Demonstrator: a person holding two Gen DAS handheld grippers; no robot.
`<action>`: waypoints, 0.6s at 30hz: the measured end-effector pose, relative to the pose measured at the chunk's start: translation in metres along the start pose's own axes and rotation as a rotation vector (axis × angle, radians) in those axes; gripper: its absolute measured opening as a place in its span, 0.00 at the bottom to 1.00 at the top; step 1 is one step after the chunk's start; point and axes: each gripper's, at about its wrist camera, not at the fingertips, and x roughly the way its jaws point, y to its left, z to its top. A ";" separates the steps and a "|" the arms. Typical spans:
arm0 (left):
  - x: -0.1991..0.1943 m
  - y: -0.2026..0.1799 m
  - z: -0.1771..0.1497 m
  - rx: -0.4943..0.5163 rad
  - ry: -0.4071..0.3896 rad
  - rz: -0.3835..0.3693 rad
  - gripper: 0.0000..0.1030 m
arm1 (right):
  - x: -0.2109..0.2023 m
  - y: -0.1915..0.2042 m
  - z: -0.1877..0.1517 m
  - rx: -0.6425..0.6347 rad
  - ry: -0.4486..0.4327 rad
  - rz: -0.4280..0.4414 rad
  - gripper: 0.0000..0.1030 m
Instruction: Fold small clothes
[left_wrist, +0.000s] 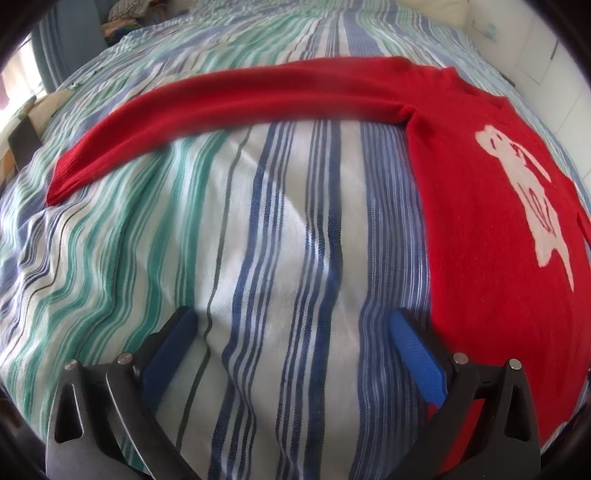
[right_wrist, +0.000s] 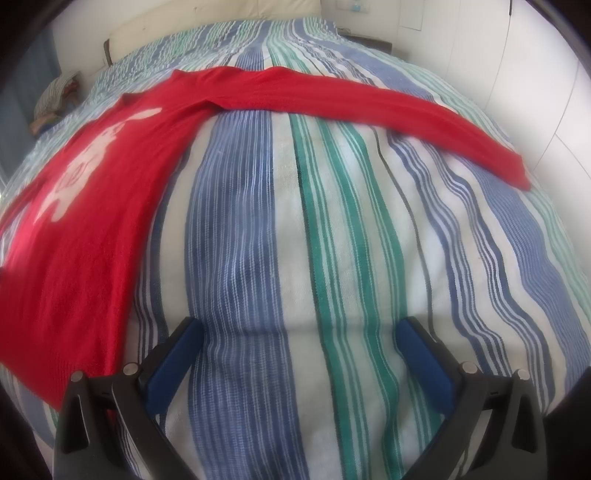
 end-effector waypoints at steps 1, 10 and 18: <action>0.000 0.001 0.000 0.000 0.000 0.000 1.00 | 0.000 0.000 0.000 0.000 0.000 0.000 1.00; 0.000 0.001 0.000 0.001 0.000 0.001 1.00 | 0.000 0.000 0.000 -0.001 -0.001 -0.002 1.00; 0.000 0.000 0.000 0.001 -0.001 0.002 1.00 | -0.001 0.001 -0.001 -0.001 -0.002 -0.002 1.00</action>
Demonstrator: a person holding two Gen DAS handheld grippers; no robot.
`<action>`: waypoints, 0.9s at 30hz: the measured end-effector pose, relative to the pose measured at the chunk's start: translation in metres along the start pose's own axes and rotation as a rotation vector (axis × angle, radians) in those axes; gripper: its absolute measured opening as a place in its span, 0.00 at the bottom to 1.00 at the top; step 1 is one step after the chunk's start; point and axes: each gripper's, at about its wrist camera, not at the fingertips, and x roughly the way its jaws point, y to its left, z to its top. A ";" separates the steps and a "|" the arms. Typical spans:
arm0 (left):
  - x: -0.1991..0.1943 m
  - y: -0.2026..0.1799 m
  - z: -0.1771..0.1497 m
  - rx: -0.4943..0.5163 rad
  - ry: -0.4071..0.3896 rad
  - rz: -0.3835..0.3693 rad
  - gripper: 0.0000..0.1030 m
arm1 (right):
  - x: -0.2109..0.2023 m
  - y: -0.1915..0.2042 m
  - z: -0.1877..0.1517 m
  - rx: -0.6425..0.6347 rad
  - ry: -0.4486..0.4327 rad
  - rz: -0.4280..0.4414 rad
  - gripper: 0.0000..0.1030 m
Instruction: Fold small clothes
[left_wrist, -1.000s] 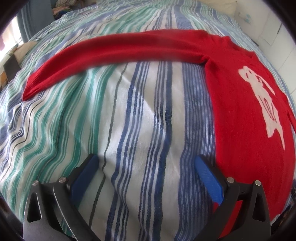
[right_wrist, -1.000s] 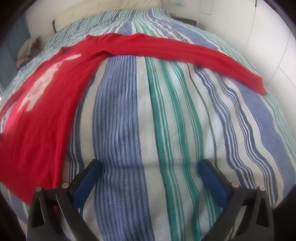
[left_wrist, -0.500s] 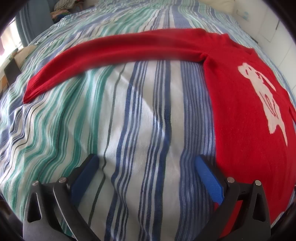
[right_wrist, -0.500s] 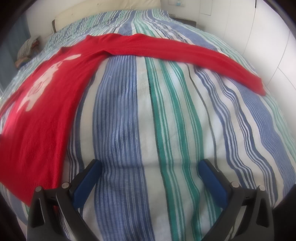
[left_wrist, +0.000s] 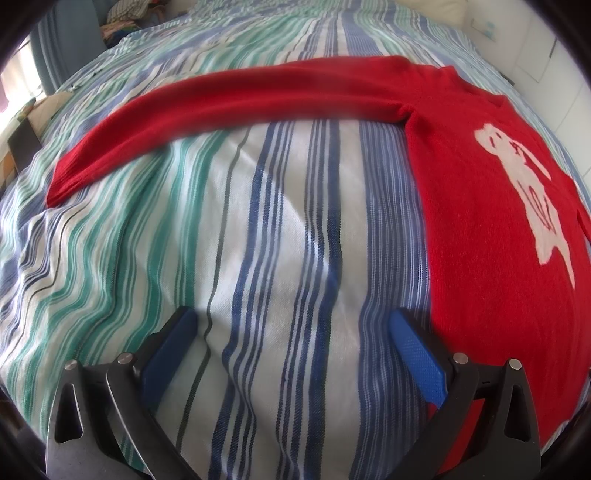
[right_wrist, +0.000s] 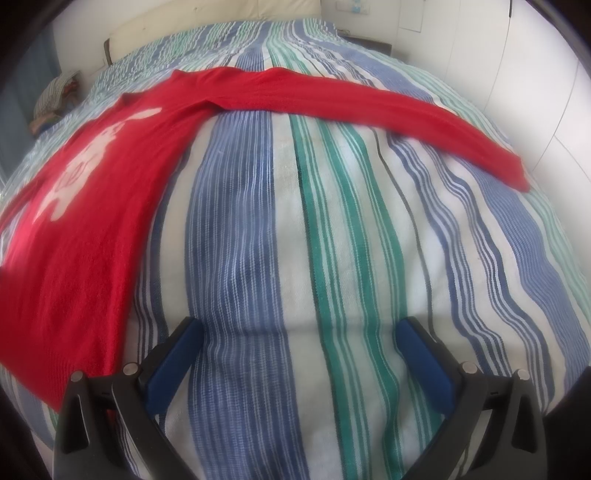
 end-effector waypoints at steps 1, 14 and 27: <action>0.000 0.000 0.000 0.000 0.000 0.000 1.00 | 0.000 0.000 0.000 0.000 0.000 0.000 1.00; 0.000 0.000 -0.001 0.000 0.000 0.001 1.00 | 0.000 -0.001 0.001 -0.001 -0.004 -0.004 1.00; 0.000 0.000 -0.001 0.001 -0.002 0.002 1.00 | -0.001 0.001 -0.001 -0.002 -0.005 -0.005 1.00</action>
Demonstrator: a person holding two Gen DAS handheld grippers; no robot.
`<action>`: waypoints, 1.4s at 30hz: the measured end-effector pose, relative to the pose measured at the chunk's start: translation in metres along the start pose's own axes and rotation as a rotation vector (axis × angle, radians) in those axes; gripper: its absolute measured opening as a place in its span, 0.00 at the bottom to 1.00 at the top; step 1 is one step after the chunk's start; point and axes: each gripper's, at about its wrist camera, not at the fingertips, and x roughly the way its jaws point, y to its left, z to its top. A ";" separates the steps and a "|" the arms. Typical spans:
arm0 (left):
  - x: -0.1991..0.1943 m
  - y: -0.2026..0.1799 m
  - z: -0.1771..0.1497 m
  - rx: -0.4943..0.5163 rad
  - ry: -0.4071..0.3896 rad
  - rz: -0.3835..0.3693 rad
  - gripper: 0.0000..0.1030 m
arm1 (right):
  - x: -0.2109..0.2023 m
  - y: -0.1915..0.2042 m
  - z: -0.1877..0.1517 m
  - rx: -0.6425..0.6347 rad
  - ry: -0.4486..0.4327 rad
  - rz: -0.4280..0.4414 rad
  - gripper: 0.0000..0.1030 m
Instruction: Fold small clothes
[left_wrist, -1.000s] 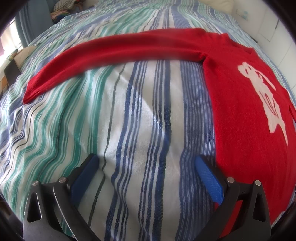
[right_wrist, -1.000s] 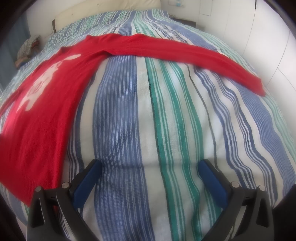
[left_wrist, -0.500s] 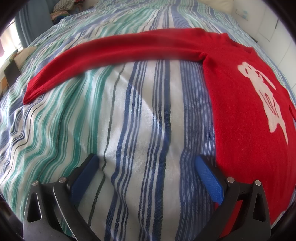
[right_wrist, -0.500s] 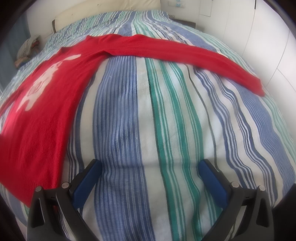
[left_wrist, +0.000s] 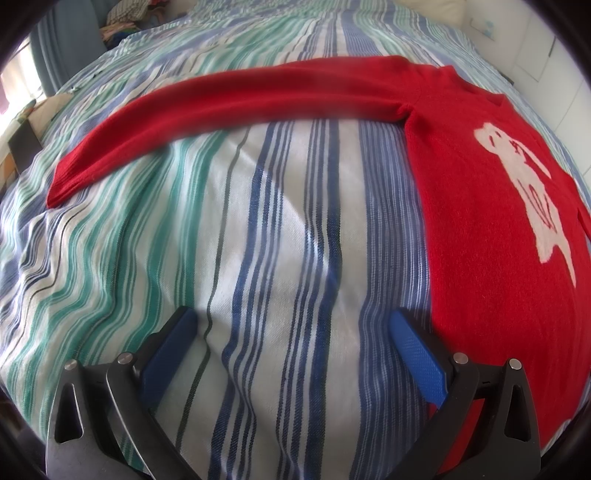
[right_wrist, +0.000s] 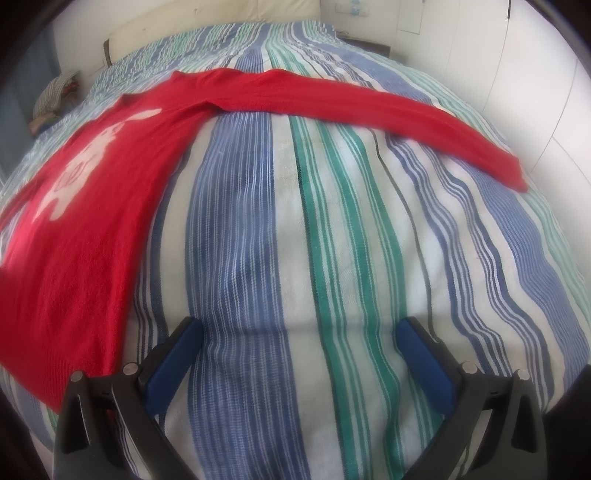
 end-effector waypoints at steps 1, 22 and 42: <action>0.000 0.000 0.000 0.000 0.000 0.000 1.00 | 0.000 0.000 0.000 0.000 0.000 0.000 1.00; 0.000 0.000 0.000 0.002 -0.001 0.001 1.00 | 0.000 0.000 0.000 0.000 -0.004 -0.003 1.00; 0.000 -0.001 0.000 0.002 -0.002 0.002 1.00 | -0.001 0.001 -0.001 -0.001 -0.008 -0.006 1.00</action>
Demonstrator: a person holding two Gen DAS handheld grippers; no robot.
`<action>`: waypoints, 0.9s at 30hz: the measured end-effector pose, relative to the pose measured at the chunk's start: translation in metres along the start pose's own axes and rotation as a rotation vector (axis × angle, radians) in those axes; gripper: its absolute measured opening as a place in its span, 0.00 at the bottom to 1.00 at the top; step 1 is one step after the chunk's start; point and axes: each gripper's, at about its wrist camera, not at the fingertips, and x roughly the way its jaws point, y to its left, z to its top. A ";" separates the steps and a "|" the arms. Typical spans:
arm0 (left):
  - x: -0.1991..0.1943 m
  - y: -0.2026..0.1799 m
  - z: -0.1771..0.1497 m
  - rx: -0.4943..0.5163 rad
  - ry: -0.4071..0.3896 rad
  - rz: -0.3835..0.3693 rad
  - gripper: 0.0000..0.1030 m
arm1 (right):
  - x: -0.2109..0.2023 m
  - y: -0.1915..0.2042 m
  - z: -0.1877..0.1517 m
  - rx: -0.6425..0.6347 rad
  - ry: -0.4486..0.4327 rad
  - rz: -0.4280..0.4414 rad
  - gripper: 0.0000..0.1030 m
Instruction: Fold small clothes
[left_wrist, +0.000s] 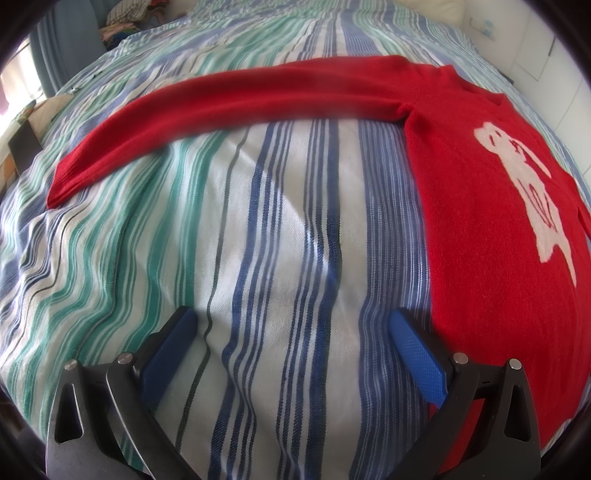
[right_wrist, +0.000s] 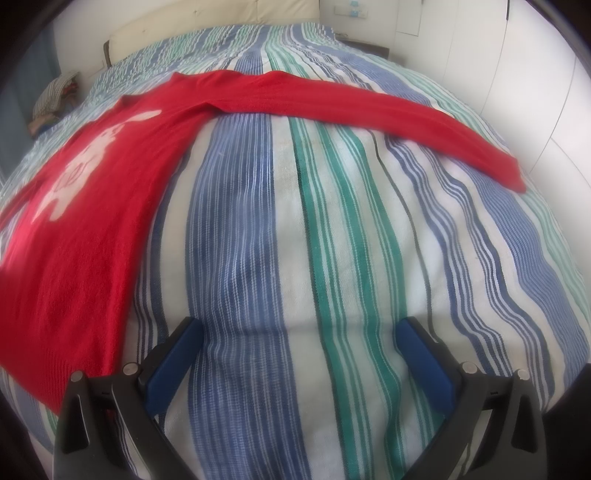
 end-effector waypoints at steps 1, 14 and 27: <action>0.000 0.000 0.000 0.000 0.000 0.000 1.00 | 0.000 -0.001 0.001 0.000 0.000 0.000 1.00; 0.001 0.000 0.000 0.002 -0.002 0.001 1.00 | 0.000 0.001 0.000 0.000 -0.002 -0.002 1.00; 0.001 0.001 0.000 0.002 -0.003 0.002 1.00 | 0.000 0.001 0.000 0.000 -0.003 -0.003 1.00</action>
